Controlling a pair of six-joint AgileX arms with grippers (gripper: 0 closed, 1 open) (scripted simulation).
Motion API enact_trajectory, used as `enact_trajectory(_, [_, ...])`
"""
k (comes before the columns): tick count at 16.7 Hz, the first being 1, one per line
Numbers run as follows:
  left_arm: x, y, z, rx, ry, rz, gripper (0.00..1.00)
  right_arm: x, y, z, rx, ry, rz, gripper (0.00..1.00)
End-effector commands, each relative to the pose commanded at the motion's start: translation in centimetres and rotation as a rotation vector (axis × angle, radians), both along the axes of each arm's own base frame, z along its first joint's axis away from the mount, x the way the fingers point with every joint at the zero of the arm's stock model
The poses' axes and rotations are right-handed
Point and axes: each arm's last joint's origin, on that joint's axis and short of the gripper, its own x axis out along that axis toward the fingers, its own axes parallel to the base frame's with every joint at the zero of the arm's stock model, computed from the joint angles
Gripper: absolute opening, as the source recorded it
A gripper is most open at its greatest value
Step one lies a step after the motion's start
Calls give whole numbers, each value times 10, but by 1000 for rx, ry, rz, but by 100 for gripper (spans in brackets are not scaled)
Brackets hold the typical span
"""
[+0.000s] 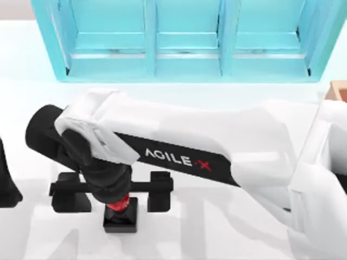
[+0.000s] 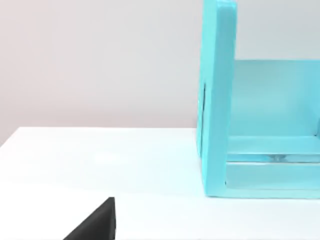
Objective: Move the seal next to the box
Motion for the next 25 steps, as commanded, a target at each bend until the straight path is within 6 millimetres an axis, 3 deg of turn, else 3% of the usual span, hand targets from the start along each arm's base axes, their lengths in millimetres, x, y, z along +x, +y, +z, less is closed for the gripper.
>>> enact_trajectory(4, [0,0,0,0,0,0,100,0,0,-2,0,0,0,100])
enact_trajectory(17, [0,0,0,0,0,0,100,0,0,-2,0,0,0,2])
enact_trajectory(25, [0,0,0,0,0,0,100,0,0,-2,0,0,0,0])
